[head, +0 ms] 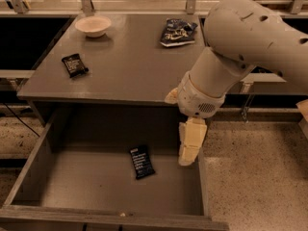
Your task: Pick rxbar blueberry from top drawer and place on counter
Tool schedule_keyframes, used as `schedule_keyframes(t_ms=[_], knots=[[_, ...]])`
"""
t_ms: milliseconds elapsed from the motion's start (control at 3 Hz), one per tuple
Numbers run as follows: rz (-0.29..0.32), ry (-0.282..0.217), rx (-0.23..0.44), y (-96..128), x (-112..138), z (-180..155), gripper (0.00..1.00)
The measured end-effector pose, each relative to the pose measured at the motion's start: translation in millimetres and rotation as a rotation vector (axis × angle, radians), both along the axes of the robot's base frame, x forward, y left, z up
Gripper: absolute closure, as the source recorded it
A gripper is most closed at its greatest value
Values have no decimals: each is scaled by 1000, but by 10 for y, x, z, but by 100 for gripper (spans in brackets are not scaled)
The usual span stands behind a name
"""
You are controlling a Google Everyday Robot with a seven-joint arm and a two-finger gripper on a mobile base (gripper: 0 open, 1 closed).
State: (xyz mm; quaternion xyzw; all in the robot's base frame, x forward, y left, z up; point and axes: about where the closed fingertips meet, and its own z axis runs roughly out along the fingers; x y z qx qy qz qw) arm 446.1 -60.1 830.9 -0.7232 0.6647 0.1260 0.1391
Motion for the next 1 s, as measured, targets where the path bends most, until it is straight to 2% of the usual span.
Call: schedule_keyframes(t_ms=[667, 1000], knots=[[3, 16, 2, 76, -9, -73, 0], [12, 32, 21, 191, -4, -203, 0]])
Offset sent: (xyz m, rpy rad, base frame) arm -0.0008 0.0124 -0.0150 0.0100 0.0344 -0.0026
